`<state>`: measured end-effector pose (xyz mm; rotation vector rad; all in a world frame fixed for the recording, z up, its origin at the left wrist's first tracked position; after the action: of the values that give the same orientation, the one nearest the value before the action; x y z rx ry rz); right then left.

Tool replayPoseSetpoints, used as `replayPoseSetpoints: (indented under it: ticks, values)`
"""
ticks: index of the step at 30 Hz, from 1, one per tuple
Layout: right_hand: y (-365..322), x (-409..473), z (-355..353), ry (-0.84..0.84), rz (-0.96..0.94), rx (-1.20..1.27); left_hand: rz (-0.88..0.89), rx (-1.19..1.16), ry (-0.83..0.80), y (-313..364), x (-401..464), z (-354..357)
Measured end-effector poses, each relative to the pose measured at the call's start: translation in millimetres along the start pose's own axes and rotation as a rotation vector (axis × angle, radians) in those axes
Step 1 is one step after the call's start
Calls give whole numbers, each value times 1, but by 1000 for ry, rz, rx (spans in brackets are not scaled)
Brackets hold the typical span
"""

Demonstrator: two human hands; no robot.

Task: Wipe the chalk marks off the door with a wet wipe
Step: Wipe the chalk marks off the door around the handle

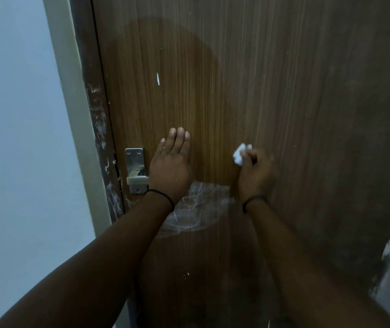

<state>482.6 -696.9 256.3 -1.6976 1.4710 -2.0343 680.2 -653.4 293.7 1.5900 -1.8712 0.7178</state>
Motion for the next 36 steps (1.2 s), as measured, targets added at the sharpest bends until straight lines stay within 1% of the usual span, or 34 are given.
replayPoseSetpoints:
  ticks: [3,6,9,11,14,17,19,22,24,26,28,30,31,33,35,36]
  values:
    - [31,-50,7,-92,80,21,-25,-13,9,2,-1,1]
    - [26,-60,14,-147,81,50,-18,-15,2,2,-2,-1]
    - [5,-37,19,-124,46,86,7,3,-17,-2,-4,-2]
    - [-10,-24,25,-133,-17,58,6,15,-29,-2,-6,-1]
    - [-15,-35,37,-222,-131,-25,-8,5,-35,1,-10,2]
    - [13,-64,35,-312,-96,-3,-6,24,-54,0,-16,5]
    - [36,-71,20,-273,-20,21,6,46,-77,-1,-20,7]
    - [47,-57,1,-119,80,17,13,66,-96,-1,-24,10]
    - [40,-46,0,-74,74,-15,6,63,-97,1,-25,11]
    - [28,-44,6,-99,27,-32,-3,58,-86,2,-25,11]
    - [19,-54,13,-162,-54,-19,-5,60,-83,3,-25,10]
    - [22,-71,17,-209,-153,-47,-1,64,-80,5,-28,9]
    - [27,-79,18,-240,-167,-58,4,59,-75,5,-30,9]
    - [42,-90,14,-301,-100,-58,25,34,-51,6,-36,8]
    - [54,-90,8,-288,-7,-57,97,10,17,7,-46,7]
    - [56,-87,6,-264,18,-71,165,10,66,8,-53,8]
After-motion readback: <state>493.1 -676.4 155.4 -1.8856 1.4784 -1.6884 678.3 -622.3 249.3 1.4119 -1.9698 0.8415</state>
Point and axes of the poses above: each hand's wrist, its own x-axis towards the middle knuckle, its own z-axis out of the palm, y = z × x, the point moved 3 cm from there along x, towards the middle knuckle, and after that the axes turned 5 degrees about -y, right-handed, at the moved point
